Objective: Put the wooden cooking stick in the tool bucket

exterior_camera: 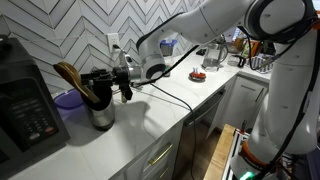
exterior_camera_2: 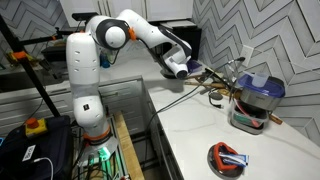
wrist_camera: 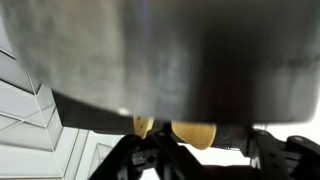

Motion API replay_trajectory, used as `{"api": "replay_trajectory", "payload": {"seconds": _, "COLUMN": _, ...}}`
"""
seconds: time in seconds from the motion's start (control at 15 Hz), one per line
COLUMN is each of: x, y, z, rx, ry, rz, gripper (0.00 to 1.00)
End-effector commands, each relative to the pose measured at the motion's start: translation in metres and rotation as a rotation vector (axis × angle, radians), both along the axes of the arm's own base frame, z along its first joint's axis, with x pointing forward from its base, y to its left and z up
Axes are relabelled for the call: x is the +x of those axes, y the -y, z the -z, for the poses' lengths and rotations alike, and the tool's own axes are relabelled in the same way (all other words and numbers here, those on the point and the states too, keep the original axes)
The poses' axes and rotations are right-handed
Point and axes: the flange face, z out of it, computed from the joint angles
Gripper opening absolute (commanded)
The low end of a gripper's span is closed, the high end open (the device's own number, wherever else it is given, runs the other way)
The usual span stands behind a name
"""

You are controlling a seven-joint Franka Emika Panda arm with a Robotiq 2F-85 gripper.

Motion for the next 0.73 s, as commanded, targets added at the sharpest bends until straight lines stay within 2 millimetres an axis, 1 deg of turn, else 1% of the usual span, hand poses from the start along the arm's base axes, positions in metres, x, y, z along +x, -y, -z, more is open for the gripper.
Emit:
{"api": "replay_trajectory", "payload": {"seconds": 0.0, "x": -0.019, "y": 0.006, "z": -0.042, "rx": -0.009, "ry": 0.085, "rz": -0.012, "gripper": 0.92}}
{"api": "replay_trajectory", "payload": {"seconds": 0.07, "x": -0.026, "y": 0.008, "z": -0.057, "rx": -0.009, "ry": 0.088, "rz": -0.011, "gripper": 0.99}}
{"api": "replay_trajectory", "payload": {"seconds": 0.13, "x": -0.033, "y": 0.010, "z": -0.071, "rx": -0.024, "ry": 0.090, "rz": -0.005, "gripper": 1.00}}
{"api": "replay_trajectory", "payload": {"seconds": 0.33, "x": -0.060, "y": 0.028, "z": -0.106, "rx": -0.166, "ry": 0.072, "rz": 0.049, "gripper": 1.00}}
{"api": "replay_trajectory", "payload": {"seconds": 0.47, "x": -0.080, "y": 0.042, "z": -0.132, "rx": -0.252, "ry": 0.117, "rz": 0.096, "gripper": 1.00}}
{"api": "replay_trajectory", "payload": {"seconds": 0.6, "x": -0.095, "y": 0.043, "z": -0.156, "rx": -0.216, "ry": 0.223, "rz": 0.046, "gripper": 0.99}}
{"api": "replay_trajectory", "payload": {"seconds": 0.67, "x": -0.069, "y": 0.035, "z": -0.147, "rx": -0.202, "ry": 0.168, "rz": 0.067, "gripper": 0.99}}
